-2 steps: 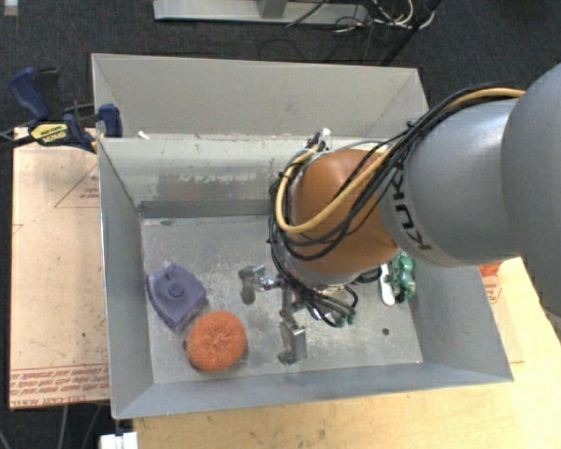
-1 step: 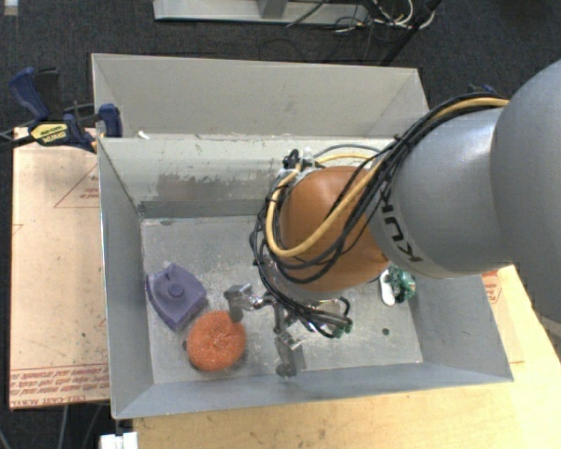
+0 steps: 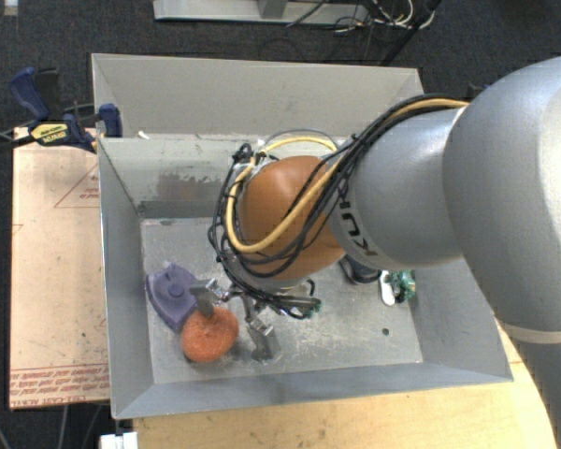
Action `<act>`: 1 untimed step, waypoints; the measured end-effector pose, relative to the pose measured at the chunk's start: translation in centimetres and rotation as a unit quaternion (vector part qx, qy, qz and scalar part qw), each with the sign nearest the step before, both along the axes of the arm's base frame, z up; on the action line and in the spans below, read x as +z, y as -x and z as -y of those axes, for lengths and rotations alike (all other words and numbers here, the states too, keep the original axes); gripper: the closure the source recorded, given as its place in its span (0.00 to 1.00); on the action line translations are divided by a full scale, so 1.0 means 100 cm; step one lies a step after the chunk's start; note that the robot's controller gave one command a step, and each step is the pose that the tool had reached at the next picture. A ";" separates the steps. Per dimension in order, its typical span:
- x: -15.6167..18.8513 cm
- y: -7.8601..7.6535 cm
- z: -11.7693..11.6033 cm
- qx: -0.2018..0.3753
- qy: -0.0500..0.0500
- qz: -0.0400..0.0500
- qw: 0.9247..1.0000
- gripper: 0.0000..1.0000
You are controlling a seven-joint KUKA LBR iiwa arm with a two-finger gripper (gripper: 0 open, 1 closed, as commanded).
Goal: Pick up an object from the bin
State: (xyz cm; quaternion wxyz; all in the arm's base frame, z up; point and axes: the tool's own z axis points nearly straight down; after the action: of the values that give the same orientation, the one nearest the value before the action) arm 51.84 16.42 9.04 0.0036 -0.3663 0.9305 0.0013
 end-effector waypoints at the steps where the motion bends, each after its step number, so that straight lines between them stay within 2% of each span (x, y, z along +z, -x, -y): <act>1: -0.005 0.018 -0.029 0.018 -0.001 0.000 1.000 1.00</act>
Offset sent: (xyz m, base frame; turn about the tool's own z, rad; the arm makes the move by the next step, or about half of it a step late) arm 0.0000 0.0000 0.0000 0.0000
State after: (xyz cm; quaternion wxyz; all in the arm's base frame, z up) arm 50.03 19.30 8.51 0.0038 -0.3832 0.9237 0.0024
